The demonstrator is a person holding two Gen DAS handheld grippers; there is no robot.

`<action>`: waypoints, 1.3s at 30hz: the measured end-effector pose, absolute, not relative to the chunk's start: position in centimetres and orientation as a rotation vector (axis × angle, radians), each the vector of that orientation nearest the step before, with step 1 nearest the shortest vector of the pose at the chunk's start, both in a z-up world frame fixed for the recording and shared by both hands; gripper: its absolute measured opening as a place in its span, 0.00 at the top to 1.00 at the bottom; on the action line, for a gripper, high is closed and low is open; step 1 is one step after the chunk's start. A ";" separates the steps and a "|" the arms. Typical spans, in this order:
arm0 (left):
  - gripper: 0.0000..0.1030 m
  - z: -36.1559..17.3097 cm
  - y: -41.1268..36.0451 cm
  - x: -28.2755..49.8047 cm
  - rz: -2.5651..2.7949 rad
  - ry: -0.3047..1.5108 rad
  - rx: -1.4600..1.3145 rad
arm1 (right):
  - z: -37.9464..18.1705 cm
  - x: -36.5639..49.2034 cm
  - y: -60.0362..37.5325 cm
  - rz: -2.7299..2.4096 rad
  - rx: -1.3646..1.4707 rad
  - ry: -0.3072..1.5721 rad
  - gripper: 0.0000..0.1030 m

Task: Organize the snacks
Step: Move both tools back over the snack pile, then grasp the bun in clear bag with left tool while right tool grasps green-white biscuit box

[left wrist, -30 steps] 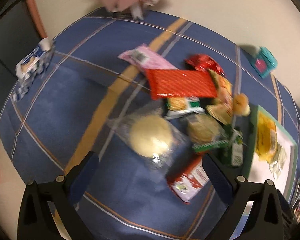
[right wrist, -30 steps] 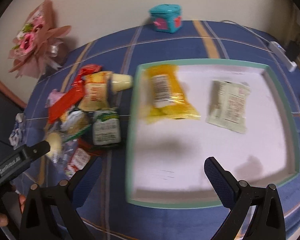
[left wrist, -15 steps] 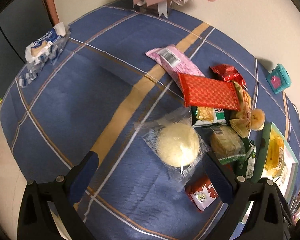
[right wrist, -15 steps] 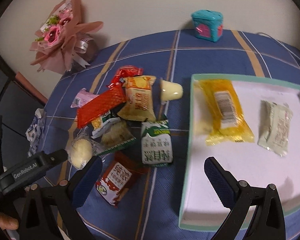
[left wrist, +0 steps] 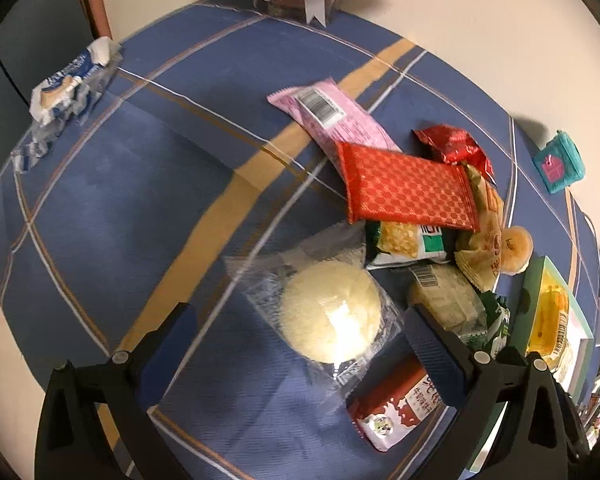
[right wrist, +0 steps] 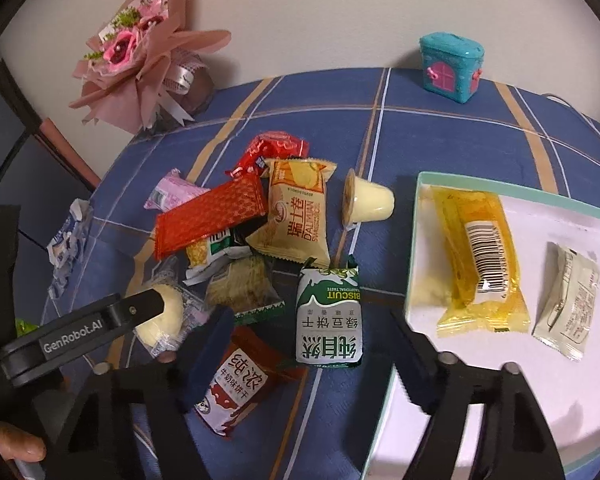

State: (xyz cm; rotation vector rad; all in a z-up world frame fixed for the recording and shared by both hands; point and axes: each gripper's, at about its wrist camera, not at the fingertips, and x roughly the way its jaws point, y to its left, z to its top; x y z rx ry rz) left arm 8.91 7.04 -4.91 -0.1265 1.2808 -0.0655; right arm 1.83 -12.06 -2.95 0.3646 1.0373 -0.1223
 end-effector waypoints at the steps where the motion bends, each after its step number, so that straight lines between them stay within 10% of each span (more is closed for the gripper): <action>1: 0.00 -5.1 6.9 9.0 -0.073 1.286 -0.123 | -3.2 1.9 -12.1 -0.123 0.368 1.044 0.39; 10: 0.00 -6.5 5.8 10.0 -0.088 1.319 -0.093 | -4.6 2.5 -12.1 -0.136 0.347 1.085 0.60; 28: 0.33 -7.9 6.5 11.4 -0.116 1.366 -0.205 | -4.6 3.3 -12.2 -0.113 0.355 1.095 0.60; 39: 0.35 -8.7 7.4 11.4 -0.114 1.379 -0.223 | -5.2 3.3 -12.7 -0.145 0.343 1.110 0.58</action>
